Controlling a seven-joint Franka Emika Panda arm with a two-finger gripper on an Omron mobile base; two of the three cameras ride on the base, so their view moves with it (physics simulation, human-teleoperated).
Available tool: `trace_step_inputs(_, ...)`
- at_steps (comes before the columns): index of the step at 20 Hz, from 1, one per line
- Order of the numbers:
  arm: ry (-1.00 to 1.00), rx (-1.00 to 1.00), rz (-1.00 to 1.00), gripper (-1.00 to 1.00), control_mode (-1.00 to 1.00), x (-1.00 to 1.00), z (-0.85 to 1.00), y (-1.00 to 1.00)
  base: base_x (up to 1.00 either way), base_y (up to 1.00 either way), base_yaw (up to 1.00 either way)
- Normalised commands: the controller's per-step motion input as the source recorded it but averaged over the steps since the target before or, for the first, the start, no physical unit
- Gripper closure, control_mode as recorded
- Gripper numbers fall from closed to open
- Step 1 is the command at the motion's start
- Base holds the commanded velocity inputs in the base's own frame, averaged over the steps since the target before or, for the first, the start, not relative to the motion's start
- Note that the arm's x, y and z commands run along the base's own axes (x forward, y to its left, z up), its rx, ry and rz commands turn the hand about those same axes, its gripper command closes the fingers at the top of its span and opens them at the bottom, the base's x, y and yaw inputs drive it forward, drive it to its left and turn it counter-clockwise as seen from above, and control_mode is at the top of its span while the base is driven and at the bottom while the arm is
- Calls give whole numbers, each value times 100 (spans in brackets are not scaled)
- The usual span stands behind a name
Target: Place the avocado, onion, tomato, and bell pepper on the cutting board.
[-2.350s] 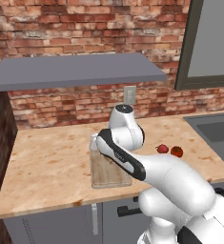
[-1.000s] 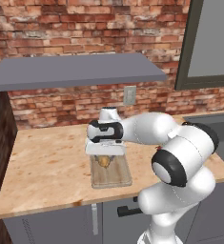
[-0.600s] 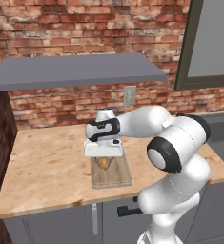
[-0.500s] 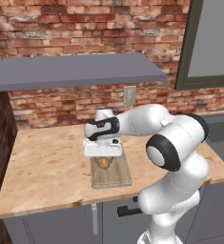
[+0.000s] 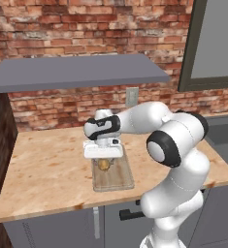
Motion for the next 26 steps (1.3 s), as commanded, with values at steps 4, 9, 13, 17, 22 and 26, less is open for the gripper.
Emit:
trace_step_inputs(4, 0, 0, 0, -100, -100, 0, 0, 0, 0, 0, 0)
trace_step_inputs(9, 0, 0, 0, -100, -100, -1, 0, -1, 0, 0, 0)
trace_step_inputs(13, -3, 0, 0, -100, -100, -12, 27, -9, 0, 0, 0)
trace_step_inputs(17, -10, 0, 0, -100, -100, -24, 55, -21, 0, 0, 0)
trace_step_inputs(22, -13, 0, 0, -100, -100, -39, 61, -35, 0, 0, 0)
trace_step_inputs(26, -12, -2, 0, -100, -100, -46, 45, -47, 0, 0, 0)
